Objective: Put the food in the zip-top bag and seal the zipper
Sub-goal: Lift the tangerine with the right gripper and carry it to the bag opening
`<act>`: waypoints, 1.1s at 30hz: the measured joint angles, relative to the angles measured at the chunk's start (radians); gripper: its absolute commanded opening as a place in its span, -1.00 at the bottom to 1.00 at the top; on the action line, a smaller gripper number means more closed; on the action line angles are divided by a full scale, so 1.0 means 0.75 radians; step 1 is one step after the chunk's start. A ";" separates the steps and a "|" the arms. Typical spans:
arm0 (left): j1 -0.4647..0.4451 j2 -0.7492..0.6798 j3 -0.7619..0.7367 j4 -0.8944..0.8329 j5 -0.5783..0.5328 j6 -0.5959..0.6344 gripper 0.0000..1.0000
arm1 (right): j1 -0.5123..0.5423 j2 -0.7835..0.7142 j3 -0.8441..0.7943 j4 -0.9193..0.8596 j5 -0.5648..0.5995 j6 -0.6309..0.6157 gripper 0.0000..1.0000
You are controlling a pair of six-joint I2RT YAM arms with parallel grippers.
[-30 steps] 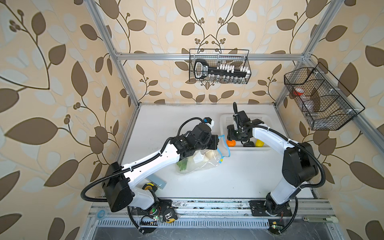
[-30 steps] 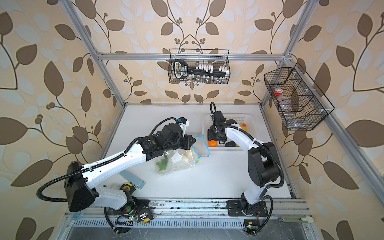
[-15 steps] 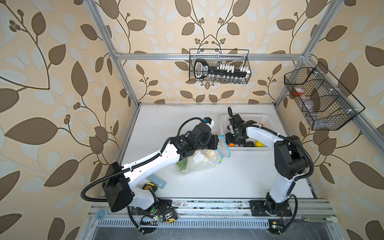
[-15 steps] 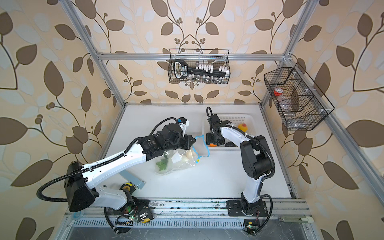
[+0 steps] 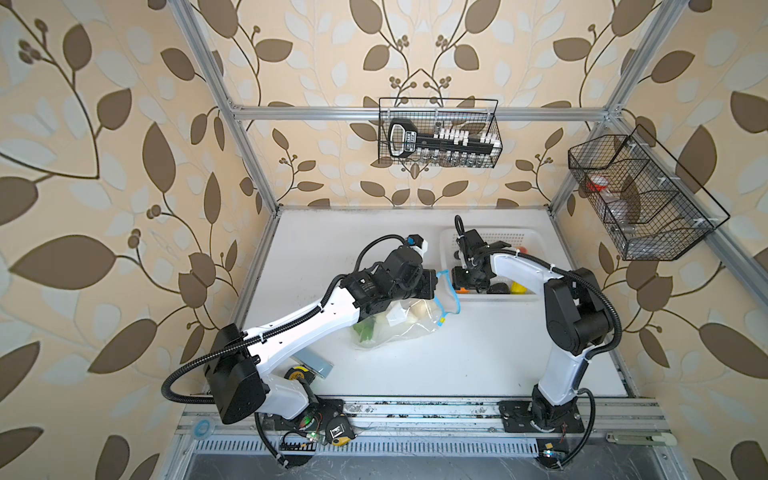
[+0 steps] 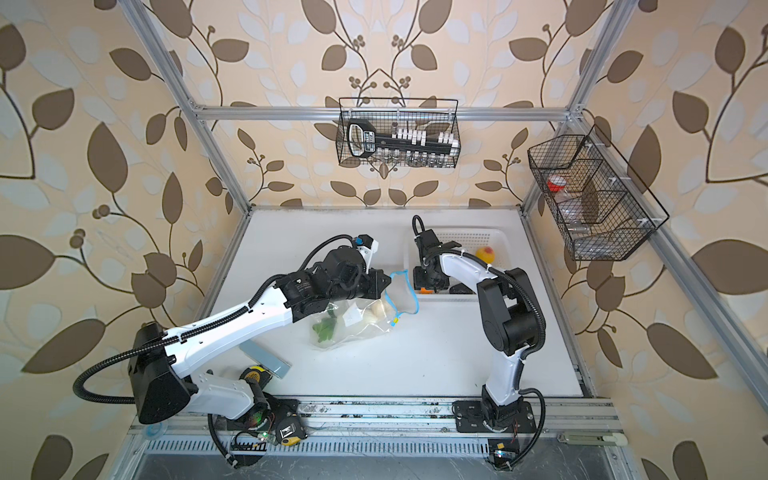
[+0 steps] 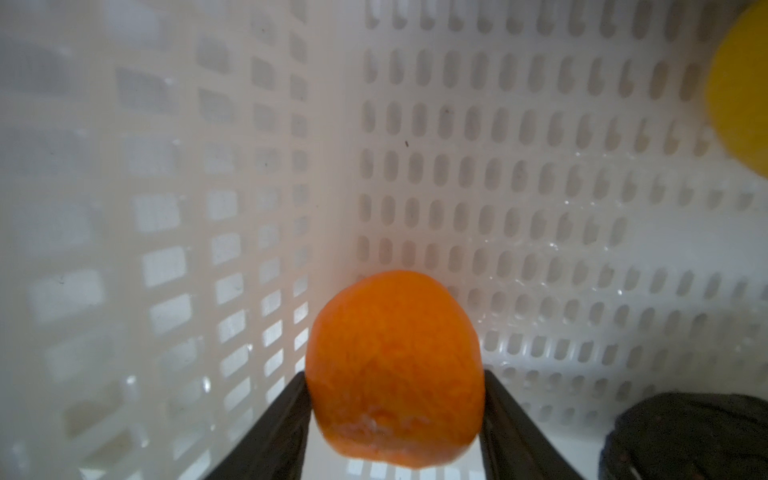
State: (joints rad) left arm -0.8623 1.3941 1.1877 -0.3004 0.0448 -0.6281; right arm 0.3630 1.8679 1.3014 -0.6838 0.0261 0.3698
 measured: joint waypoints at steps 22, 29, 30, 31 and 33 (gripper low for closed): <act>0.000 0.000 -0.019 0.001 -0.001 -0.001 -1.00 | -0.047 -0.098 -0.006 0.033 0.001 0.014 0.13; 0.000 0.000 -0.019 0.001 -0.001 -0.001 -1.00 | -0.063 -0.164 -0.032 0.035 0.001 0.020 0.12; 0.000 0.000 -0.019 0.001 -0.001 -0.001 -1.00 | -0.066 -0.180 -0.037 0.036 0.001 0.021 0.12; 0.000 0.000 -0.019 0.001 -0.001 -0.001 -1.00 | -0.067 -0.197 -0.042 0.037 0.001 0.024 0.12; 0.000 0.000 -0.019 0.001 -0.001 -0.001 -1.00 | -0.069 -0.234 -0.048 0.038 0.001 0.030 0.12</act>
State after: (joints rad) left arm -0.8623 1.3941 1.1732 -0.2996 0.0444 -0.6285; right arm 0.3115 1.6920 1.2652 -0.6556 0.0265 0.3920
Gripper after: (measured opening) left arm 0.046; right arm 0.563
